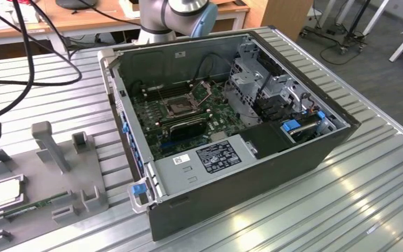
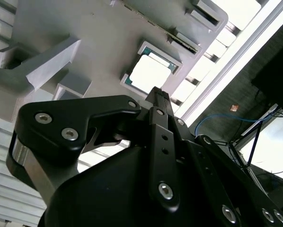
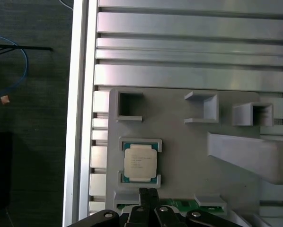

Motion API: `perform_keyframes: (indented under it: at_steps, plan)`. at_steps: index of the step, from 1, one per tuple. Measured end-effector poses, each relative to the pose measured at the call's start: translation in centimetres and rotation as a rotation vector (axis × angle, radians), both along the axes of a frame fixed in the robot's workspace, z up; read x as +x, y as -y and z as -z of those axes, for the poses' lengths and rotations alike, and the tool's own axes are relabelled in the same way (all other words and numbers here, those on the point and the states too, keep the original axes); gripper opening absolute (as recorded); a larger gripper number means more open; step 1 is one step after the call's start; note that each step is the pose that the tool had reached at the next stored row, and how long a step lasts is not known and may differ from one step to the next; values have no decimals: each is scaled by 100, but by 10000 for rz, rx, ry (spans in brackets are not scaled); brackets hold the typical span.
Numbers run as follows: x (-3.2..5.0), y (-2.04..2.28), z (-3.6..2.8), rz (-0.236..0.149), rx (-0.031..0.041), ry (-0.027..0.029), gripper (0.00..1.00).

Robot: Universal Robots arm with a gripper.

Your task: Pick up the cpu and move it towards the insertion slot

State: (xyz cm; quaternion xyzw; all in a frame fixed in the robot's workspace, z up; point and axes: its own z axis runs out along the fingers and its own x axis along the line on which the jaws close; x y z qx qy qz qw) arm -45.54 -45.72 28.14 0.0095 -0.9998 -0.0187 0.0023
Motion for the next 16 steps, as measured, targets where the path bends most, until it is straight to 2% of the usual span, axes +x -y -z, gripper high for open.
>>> perform_keyframes:
  at_steps: [12,16]
  plan:
    - [0,3,202,0,0,0,11]
    - [0,3,242,0,1,1,11]
